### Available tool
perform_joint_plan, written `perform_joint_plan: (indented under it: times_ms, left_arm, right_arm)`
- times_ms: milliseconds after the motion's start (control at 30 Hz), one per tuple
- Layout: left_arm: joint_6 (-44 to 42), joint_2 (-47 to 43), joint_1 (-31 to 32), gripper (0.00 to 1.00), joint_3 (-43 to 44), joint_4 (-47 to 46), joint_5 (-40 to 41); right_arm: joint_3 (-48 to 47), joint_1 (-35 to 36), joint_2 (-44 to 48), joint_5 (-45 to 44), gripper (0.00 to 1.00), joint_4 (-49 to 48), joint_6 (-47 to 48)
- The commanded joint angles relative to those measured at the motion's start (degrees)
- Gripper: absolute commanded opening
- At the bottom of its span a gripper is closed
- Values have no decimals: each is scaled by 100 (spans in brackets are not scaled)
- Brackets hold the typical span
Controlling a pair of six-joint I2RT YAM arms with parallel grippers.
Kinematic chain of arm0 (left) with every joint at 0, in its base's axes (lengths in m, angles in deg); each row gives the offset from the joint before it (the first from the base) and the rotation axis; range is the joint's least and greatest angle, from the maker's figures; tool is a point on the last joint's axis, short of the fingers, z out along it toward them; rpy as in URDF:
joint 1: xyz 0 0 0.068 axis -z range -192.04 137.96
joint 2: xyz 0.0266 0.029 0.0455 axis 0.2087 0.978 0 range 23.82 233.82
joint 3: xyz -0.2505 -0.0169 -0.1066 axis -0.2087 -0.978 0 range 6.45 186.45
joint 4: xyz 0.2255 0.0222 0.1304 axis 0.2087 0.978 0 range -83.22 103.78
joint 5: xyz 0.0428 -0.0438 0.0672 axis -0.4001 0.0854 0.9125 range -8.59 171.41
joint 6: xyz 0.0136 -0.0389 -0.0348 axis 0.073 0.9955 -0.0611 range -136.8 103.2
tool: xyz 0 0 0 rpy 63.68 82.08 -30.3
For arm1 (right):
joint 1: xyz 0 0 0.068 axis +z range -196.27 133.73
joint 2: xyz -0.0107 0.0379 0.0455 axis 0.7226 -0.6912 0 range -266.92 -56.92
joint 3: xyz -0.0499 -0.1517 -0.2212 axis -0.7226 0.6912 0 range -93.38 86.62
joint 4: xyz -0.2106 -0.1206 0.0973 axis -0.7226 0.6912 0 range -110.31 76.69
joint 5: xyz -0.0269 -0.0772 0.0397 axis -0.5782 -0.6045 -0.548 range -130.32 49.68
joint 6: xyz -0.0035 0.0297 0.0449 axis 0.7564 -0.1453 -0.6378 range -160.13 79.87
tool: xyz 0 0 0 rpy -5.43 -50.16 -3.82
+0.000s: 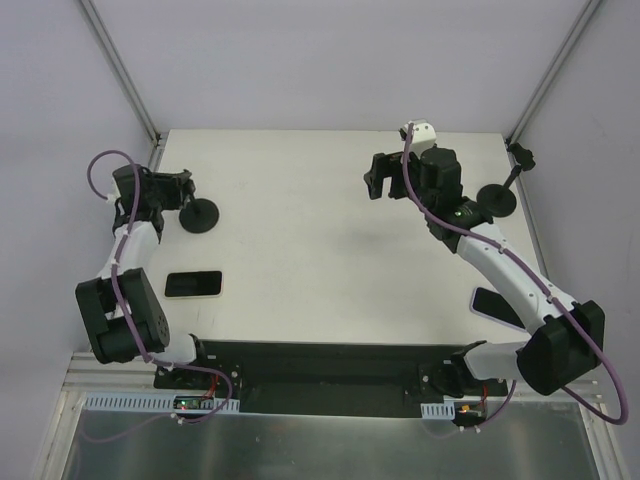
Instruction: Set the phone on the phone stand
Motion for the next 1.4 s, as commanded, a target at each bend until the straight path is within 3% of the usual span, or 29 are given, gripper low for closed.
perform_joint_plan:
  times_ms: [0, 167, 333, 567, 600, 633, 700, 767, 967, 1067, 1233, 1367]
  left_arm:
    - [152, -1098, 1089, 0, 56, 297, -182]
    - [785, -1810, 2461, 0, -418, 755, 721]
    - [1242, -1821, 3841, 0, -630, 1213, 1426]
    - [1524, -1268, 4793, 0, -349, 1213, 1999]
    - [1489, -1241, 4802, 4, -305, 1161, 1973]
    - [1446, -1223, 4811, 34, -305, 1116, 1859]
    - [1253, -1258, 4811, 72, -331, 1090, 1779]
    - [1103, -1372, 4811, 99, -375, 1081, 1622]
    - [428, -1934, 4723, 99, -1094, 1090, 647]
    - [-196, -2592, 4513, 99, -1463, 1081, 444]
    - [-2419, -4679, 3688, 94, -1658, 1370, 635]
    - [-4000, -5336, 3695, 97, -1062, 1705, 1822]
  right_arm:
    - [-95, -24, -109, -18, 96, -106, -7]
    - [-122, -15, -206, -44, 96, -97, 19]
    - [-139, -32, -285, -71, 96, -97, 36]
    - [-157, -103, -452, -62, 96, -97, 80]
    - [-148, -120, -461, -70, 96, -97, 80]
    - [-148, -129, -452, -10, 96, -97, 80]
    - [-105, -129, -434, 166, 96, -97, 211]
    - [-34, -121, -408, 736, 96, -150, 308]
    - [-183, 327, -496, 1748, 96, -290, 581]
    - [-271, 941, -601, 1750, 96, -414, 844]
    - [413, 2620, -715, -595, 96, -1598, 1135]
    - [433, 3298, -1005, -1501, 96, -2259, 1354]
